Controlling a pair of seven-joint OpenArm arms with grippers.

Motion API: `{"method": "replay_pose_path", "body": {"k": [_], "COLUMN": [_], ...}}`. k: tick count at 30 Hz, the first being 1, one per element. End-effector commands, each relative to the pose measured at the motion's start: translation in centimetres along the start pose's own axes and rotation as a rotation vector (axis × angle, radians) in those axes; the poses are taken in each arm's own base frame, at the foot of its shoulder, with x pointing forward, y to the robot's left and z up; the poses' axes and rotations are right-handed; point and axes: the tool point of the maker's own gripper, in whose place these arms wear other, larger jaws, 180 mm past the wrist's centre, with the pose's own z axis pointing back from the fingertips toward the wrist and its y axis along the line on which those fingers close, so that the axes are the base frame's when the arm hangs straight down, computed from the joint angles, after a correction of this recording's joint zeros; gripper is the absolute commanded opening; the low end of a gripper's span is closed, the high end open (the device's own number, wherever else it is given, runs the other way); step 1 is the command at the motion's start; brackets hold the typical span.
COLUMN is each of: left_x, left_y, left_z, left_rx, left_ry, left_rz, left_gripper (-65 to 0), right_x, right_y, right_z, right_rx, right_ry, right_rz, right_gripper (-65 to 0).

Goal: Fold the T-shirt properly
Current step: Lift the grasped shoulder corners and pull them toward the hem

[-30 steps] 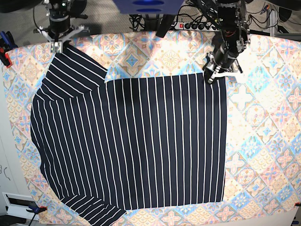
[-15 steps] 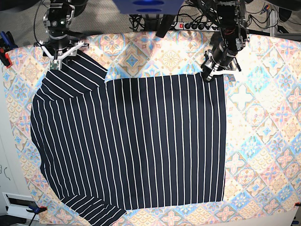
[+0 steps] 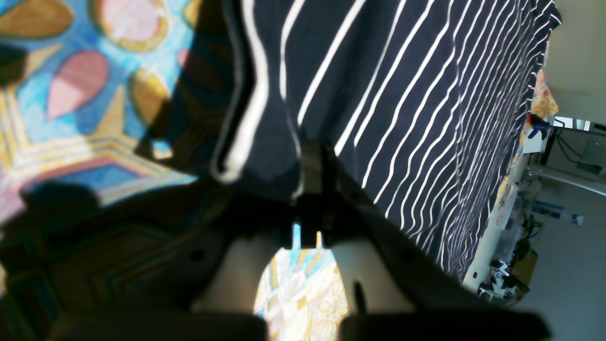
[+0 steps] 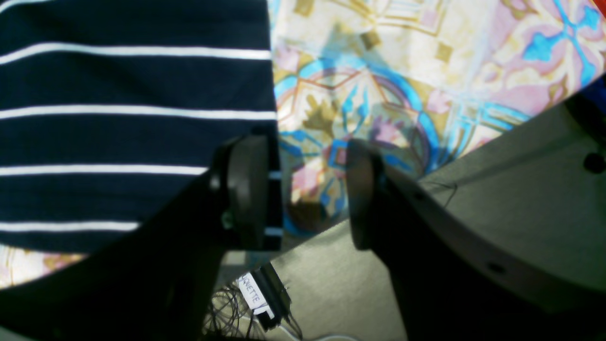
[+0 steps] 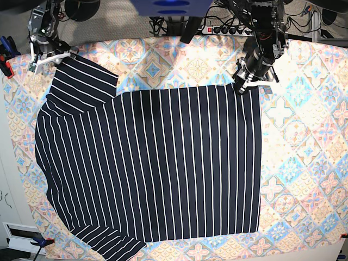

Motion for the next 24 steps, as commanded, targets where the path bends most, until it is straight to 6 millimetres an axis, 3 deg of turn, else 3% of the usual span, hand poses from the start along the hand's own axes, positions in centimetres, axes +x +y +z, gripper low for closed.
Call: {"method": "replay_pose_path", "body": {"k": [1, 10, 18, 24], "left_x": [-0.3, -0.2, -0.3, -0.3], "left_y": [0.8, 0.6, 0.4, 0.4], "left_z": [0.2, 0.1, 0.0, 0.0], "left_rx": [0.035, 0.032, 0.028, 0.029], "left_ry": [0.014, 0.013, 0.014, 0.014], "left_rz": [-0.008, -0.009, -0.009, -0.008], "left_gripper": [-65.0, -65.0, -65.0, -65.0], "right_x": [0.8, 0.4, 2.6, 1.9], "right_y": [0.1, 0.4, 1.5, 1.8], "right_z": [0.2, 0.3, 1.7, 1.4], "right_rx": [0.010, 0.016, 0.046, 0.053], "right_ry": [-0.023, -0.012, -0.079, -0.059], "right_rz": [0.005, 0.006, 0.033, 0.036], "right_gripper": [-39.5, -39.7, -39.8, -39.6]}}
